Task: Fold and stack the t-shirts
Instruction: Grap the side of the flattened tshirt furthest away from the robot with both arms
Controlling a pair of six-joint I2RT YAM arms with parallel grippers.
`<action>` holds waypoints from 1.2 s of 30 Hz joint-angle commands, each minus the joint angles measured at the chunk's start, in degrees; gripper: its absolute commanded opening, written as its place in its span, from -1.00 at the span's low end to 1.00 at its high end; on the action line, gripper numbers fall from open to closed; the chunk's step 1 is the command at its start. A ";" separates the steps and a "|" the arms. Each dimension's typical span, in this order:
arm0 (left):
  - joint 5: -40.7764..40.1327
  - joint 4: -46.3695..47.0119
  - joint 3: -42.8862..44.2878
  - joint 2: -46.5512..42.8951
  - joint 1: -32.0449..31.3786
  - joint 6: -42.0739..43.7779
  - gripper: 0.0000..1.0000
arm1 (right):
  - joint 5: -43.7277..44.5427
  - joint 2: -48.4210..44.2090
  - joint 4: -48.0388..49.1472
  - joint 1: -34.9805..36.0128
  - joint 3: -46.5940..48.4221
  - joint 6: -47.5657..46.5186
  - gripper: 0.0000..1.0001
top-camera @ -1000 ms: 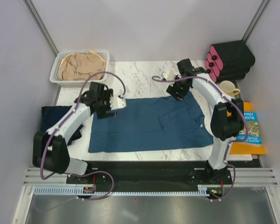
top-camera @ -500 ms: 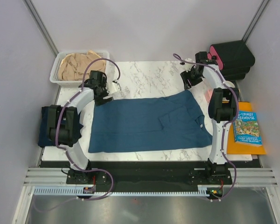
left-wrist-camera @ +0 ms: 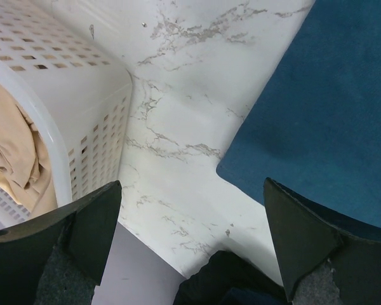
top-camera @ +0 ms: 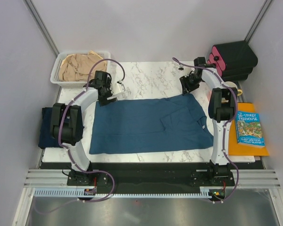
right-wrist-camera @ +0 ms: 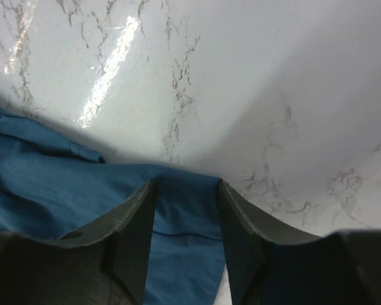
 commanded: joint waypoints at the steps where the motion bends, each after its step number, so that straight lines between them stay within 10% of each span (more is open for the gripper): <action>1: -0.92 2.04 0.69 1.29 -0.94 1.71 0.99 | -2.47 1.46 -0.15 -0.37 2.49 0.99 -0.02; 8: -2.23 3.70 -1.50 3.84 -2.44 3.55 0.99 | -2.21 1.46 -0.24 -0.81 3.19 0.64 -0.05; 16: -5.05 5.73 -1.77 7.88 -4.28 3.73 0.99 | -2.39 0.76 -0.33 -0.81 3.98 -0.41 -0.98; 36: -5.14 7.05 -2.82 8.41 -5.78 4.52 0.99 | -7.30 -14.51 -4.89 2.88 -5.75 -13.94 -1.00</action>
